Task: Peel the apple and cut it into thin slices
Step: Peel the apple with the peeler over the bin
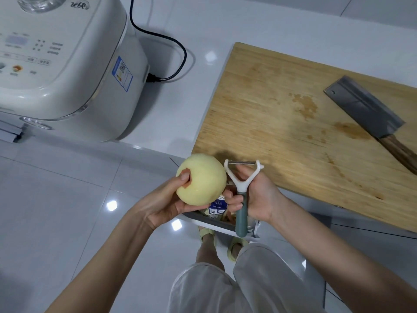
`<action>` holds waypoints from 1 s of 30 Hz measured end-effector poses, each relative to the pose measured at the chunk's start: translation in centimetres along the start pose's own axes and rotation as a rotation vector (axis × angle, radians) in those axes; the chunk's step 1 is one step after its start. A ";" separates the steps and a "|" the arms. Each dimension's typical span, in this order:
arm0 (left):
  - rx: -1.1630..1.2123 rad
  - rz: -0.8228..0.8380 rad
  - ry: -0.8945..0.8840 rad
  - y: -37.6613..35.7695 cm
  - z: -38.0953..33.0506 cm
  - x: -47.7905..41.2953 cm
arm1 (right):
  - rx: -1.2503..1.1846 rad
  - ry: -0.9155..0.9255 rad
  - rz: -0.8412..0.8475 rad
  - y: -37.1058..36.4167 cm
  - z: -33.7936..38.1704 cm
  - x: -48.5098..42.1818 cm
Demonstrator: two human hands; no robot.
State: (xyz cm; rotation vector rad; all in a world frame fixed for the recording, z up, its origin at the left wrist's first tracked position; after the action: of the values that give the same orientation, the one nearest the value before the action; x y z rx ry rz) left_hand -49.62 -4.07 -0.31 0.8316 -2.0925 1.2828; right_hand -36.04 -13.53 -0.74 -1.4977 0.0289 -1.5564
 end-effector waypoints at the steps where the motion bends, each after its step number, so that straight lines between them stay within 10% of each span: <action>1: -0.029 0.005 -0.017 -0.1 -0.1 0.1 | 0.022 0.030 0.005 -0.1 0.2 0.1; 16: -0.036 0.084 0.029 -1.2 -1.4 0.9 | 0.082 0.351 -0.054 0.0 1.3 1.6; 27: -0.086 -0.109 0.119 -2.0 -0.4 0.9 | 0.562 0.632 -0.166 -1.7 0.9 3.8; 30: -0.157 -0.075 0.124 -1.8 -0.3 1.0 | 1.102 1.044 -0.458 -1.5 3.2 4.5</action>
State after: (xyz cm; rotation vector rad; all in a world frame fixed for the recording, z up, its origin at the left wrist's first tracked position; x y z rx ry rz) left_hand -48.87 -4.66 1.57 0.7354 -2.0153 1.0871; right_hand -33.57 -13.71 4.43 0.2412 -0.5112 -2.0231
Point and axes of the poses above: each hand's wrist, its own x-axis away from the middle knuckle, its own y-axis out of the back of the hand, z = x × y, the point moved 4 cm from there along -x, towards the middle knuckle, and after that the axes turned 7 degrees about x, right-handed, at the moved point
